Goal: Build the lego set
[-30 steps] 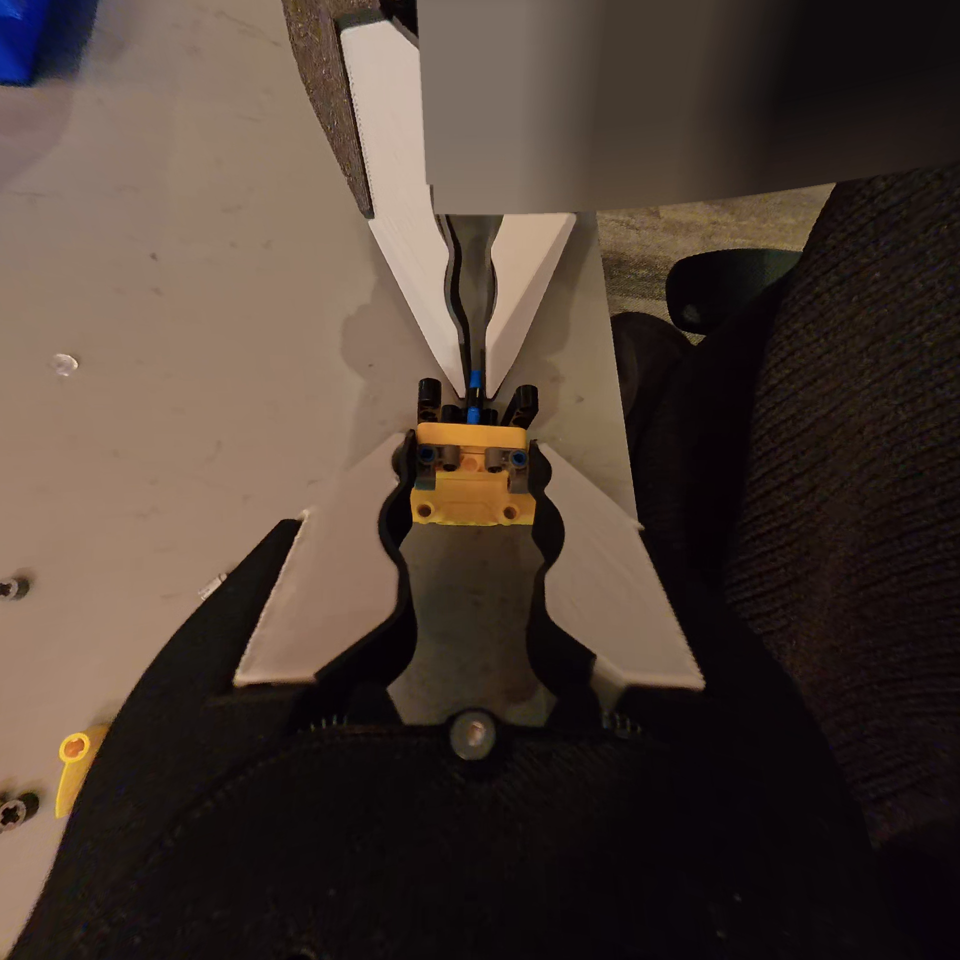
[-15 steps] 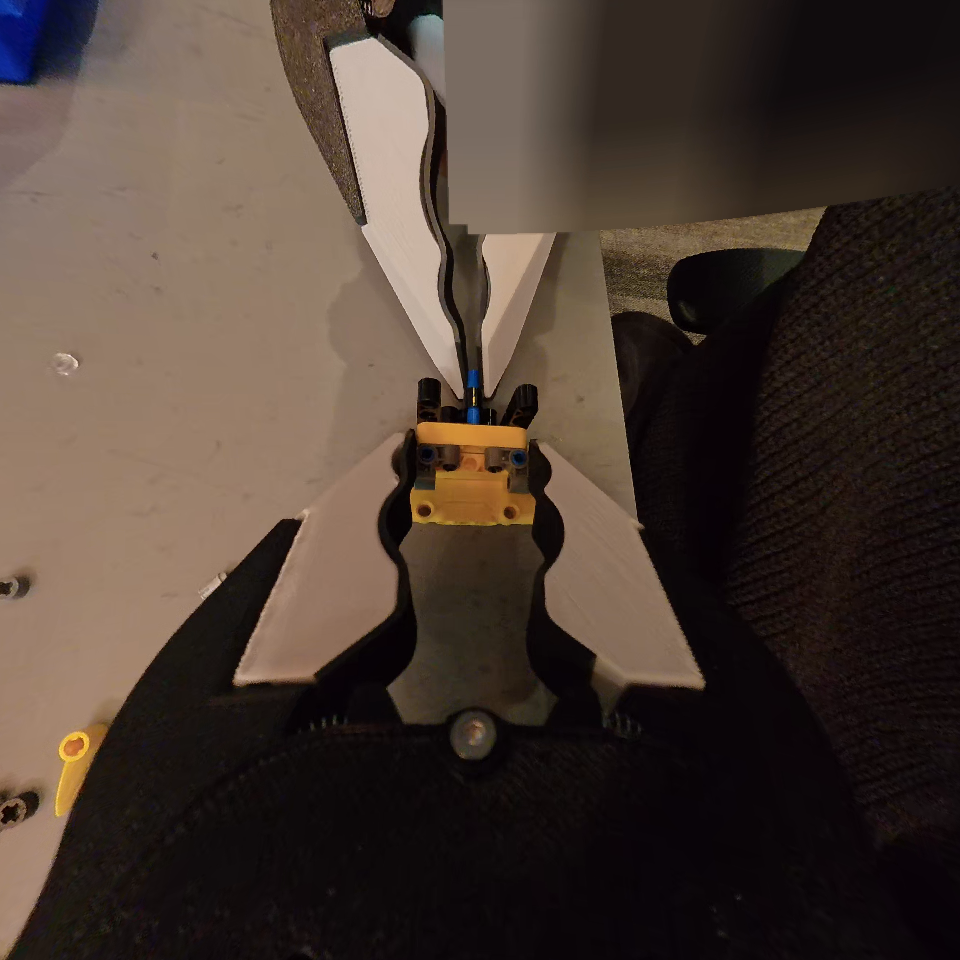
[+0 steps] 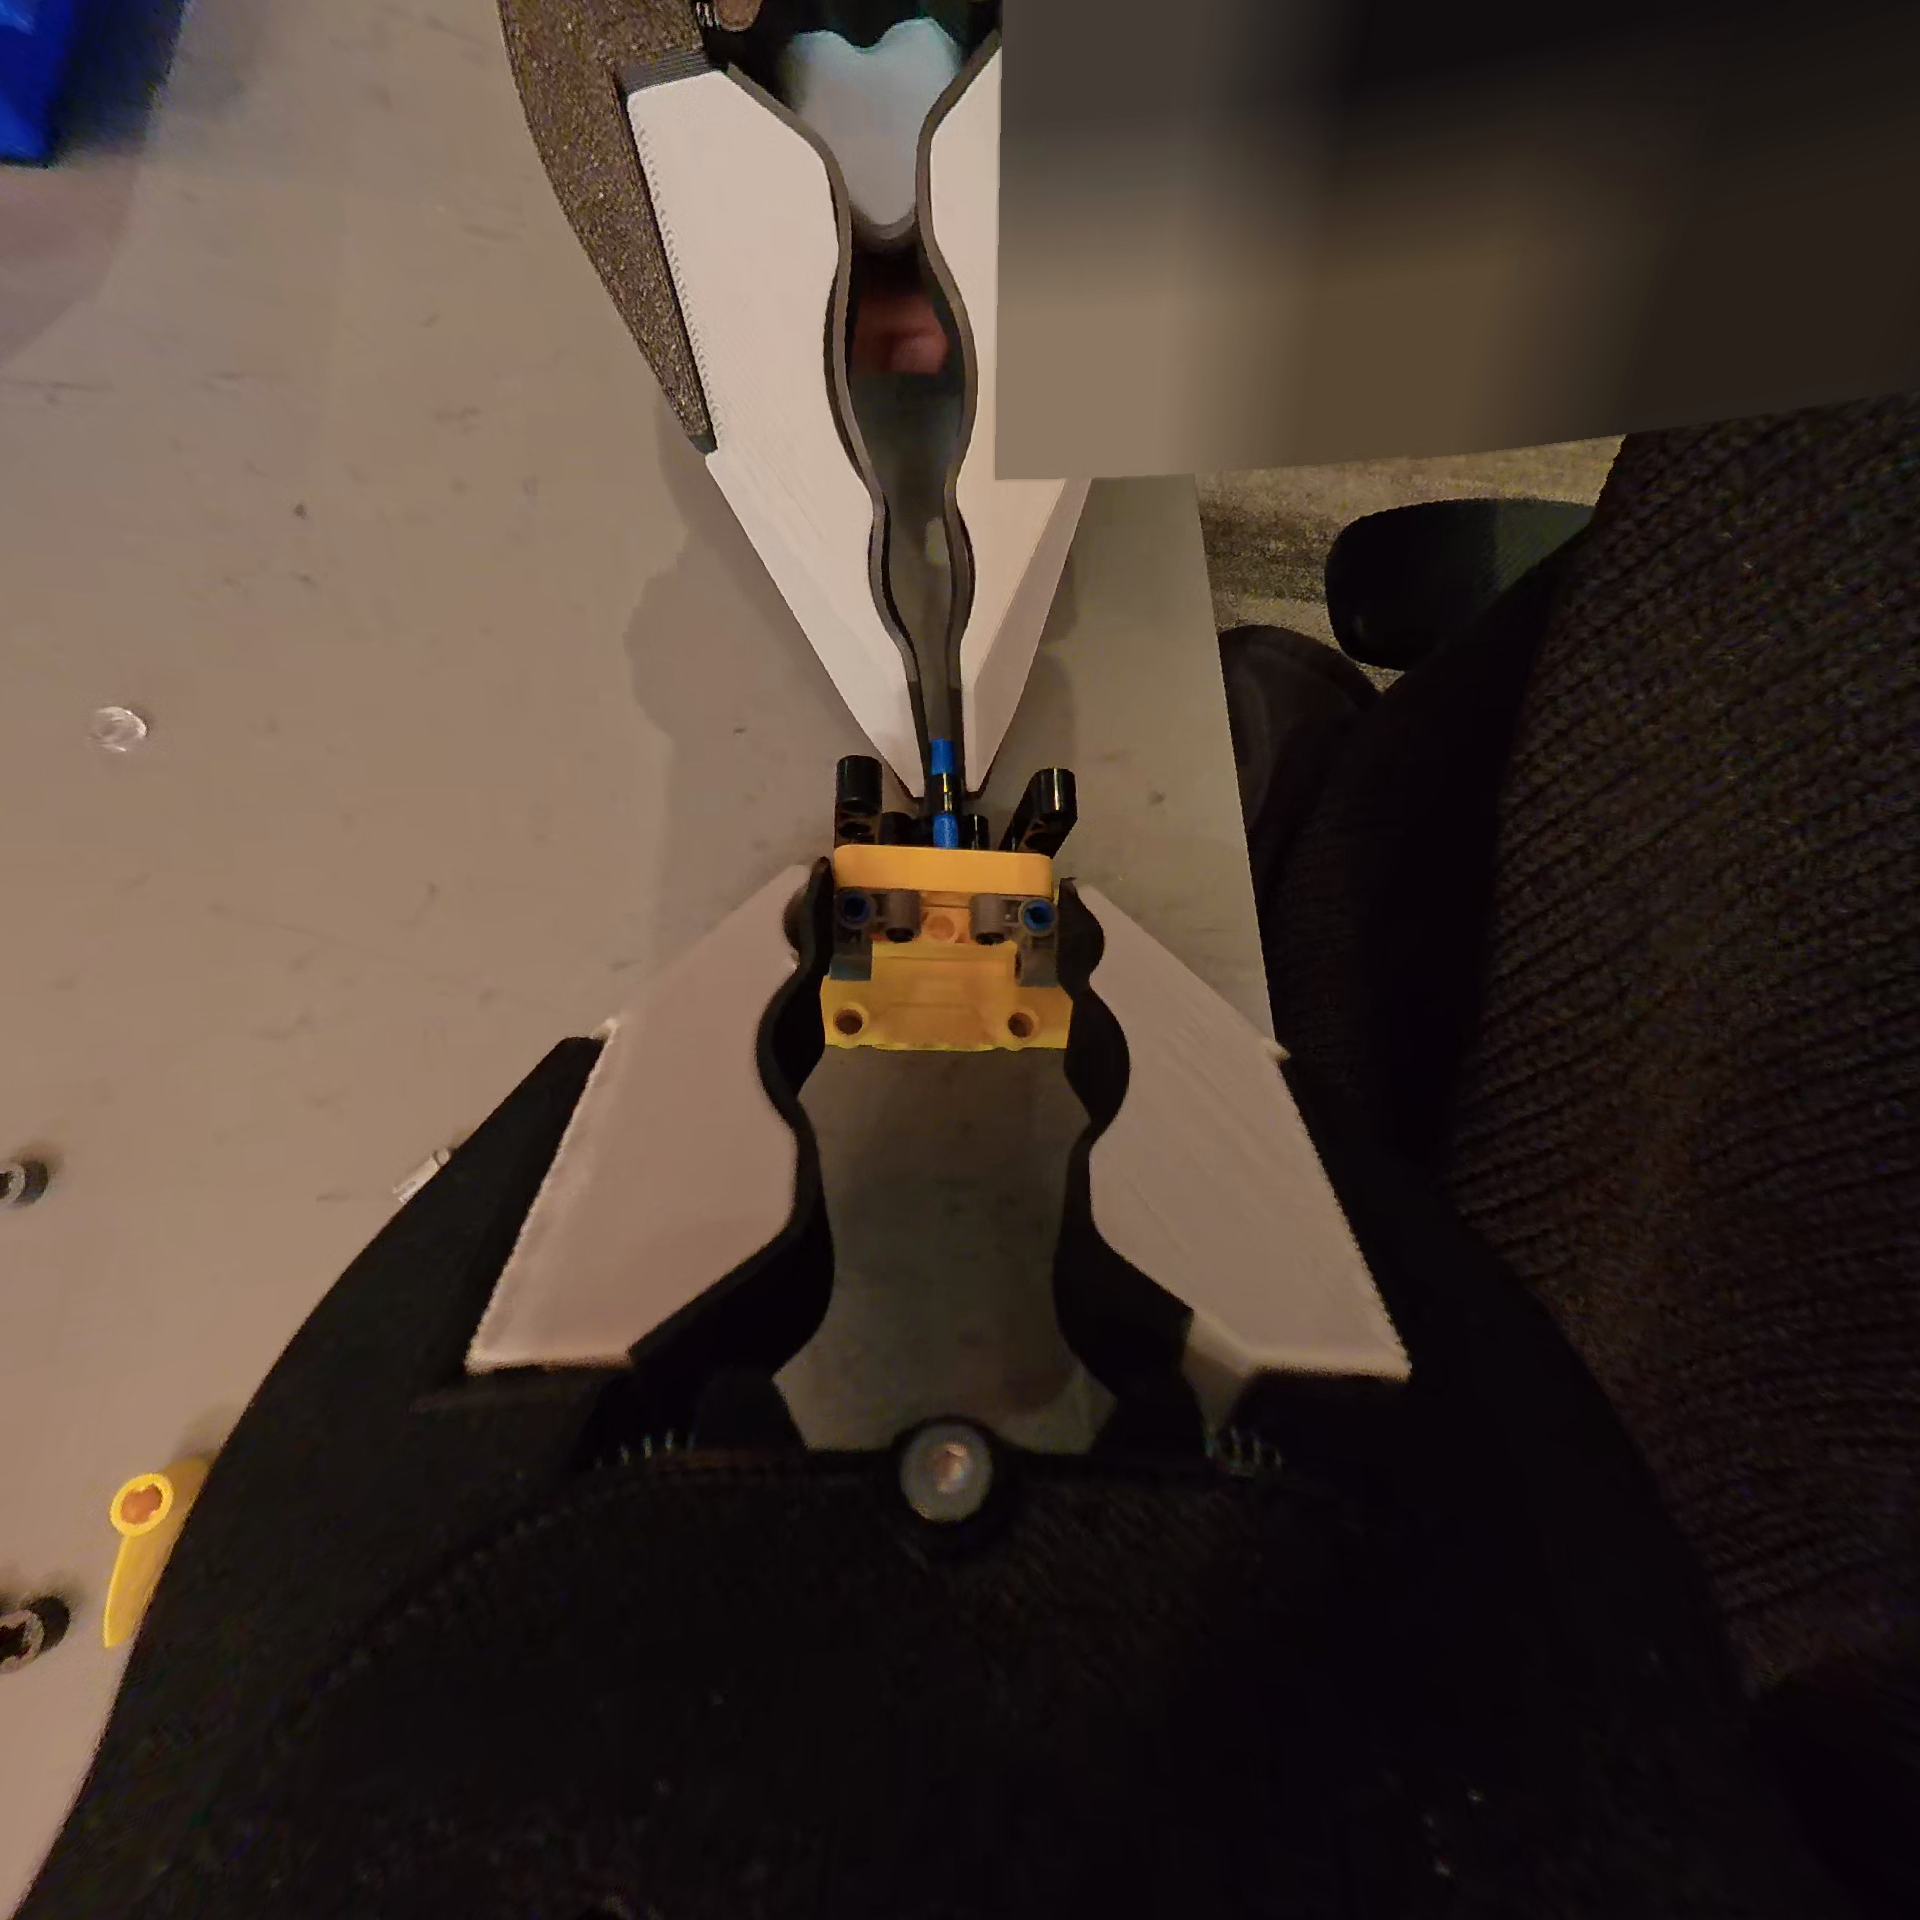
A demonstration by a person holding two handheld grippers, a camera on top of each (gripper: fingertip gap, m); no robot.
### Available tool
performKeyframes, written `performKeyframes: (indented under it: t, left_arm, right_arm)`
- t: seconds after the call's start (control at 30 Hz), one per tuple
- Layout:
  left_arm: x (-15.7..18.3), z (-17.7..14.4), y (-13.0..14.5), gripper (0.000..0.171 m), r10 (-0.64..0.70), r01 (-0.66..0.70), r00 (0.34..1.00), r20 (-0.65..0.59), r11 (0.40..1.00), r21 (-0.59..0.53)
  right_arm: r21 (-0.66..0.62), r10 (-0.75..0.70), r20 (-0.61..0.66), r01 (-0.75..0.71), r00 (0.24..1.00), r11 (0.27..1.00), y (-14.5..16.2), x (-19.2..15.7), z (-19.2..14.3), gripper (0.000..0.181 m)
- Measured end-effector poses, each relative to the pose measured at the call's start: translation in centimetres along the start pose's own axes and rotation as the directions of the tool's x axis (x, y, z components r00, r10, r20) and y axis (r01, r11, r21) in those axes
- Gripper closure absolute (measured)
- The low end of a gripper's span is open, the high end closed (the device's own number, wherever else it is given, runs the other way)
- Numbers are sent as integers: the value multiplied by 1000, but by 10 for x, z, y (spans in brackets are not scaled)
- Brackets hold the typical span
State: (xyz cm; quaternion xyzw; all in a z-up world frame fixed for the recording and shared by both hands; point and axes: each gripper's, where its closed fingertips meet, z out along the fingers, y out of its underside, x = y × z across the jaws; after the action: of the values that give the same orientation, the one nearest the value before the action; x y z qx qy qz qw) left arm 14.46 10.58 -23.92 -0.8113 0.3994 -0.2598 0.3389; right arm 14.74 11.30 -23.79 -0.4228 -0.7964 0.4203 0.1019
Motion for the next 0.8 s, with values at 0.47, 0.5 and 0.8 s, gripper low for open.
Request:
performKeyframes:
  t: [0.47,0.5,0.8]
  left_arm:
    - [0,0,0,130,-1,1,1000,10,1000,2]
    - [0,0,0,130,-3,3,1000,11,1000,2]
    - [0,1,-1,131,-22,21,1000,13,1000,7]
  right_arm:
    - [-2,117,73,-117,990,993,1,-1,0,178]
    - [-5,125,76,-125,989,992,1,-1,0,178]
    - [-13,142,44,-142,989,990,0,-1,1,179]
